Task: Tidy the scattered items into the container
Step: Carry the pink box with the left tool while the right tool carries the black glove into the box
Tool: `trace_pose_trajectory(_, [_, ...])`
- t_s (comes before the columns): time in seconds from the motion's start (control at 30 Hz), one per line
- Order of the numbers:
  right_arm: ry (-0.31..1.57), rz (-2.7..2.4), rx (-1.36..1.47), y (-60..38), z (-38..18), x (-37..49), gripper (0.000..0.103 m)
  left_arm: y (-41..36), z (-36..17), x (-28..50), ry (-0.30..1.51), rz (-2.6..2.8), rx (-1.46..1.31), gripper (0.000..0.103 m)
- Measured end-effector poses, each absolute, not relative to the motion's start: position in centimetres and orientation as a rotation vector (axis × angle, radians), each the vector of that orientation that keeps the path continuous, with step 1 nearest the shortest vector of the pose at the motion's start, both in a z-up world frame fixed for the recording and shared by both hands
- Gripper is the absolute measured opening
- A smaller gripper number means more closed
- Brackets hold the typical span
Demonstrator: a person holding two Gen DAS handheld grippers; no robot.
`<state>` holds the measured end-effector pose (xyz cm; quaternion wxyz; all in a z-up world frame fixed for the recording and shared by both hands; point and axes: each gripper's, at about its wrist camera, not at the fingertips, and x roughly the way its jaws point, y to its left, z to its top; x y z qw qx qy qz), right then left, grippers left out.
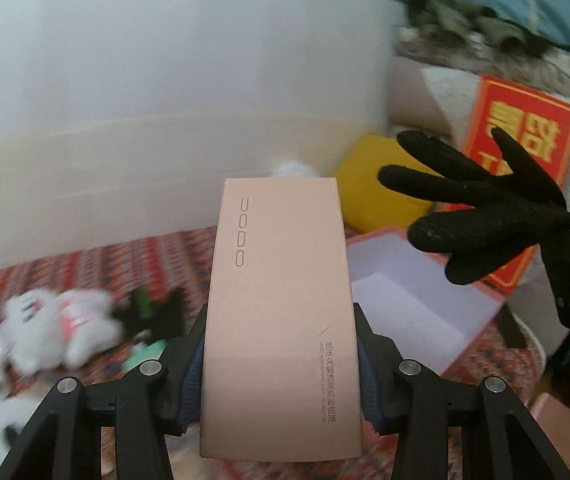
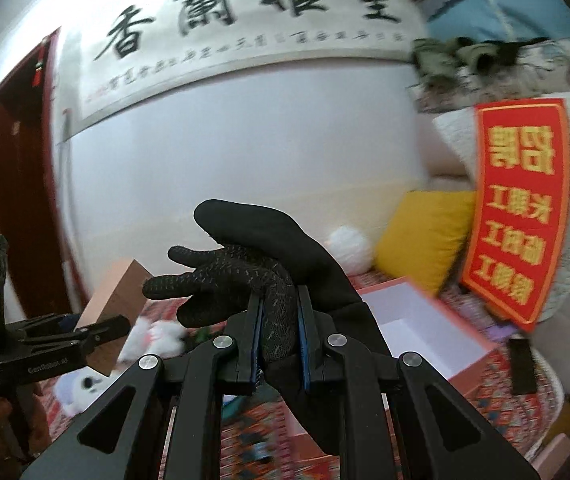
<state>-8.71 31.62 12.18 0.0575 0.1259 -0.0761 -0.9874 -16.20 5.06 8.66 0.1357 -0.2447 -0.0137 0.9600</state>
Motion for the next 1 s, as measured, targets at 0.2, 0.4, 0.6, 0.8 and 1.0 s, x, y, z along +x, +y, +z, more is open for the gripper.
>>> trace_pose_trajectory(0.2, [-0.33, -3.069, 0.477, 39.2, 9.3, -13.6, 0.015, 12.2, 7.9, -22.6, -0.013, 2.661, -0.771, 0.052])
trace_pose_trajectory(0.4, [-0.396, -3.052, 0.622, 44.0, 5.5, -21.0, 0.022, 17.6, 5.2, -29.6, 0.039, 2.576, -0.87, 0.061])
trace_pose_trajectory(0.6, [-0.484, -3.101, 0.598, 46.4, 3.5, -22.5, 0.097, 18.0, 3.2, -32.1, -0.062, 2.557, -0.897, 0.101])
trace_pose_trajectory(0.8, [-0.446, -3.133, 0.482, 45.4, 4.6, -20.2, 0.1, 16.4, 3.1, -31.6, -0.088, 2.598, -0.935, 0.101])
trace_pose_trajectory(1.0, [-0.329, -3.083, 0.362, 40.3, 7.2, -16.4, 0.103, 13.4, 4.0, -27.7, -0.013, 2.673, -0.932, 0.101])
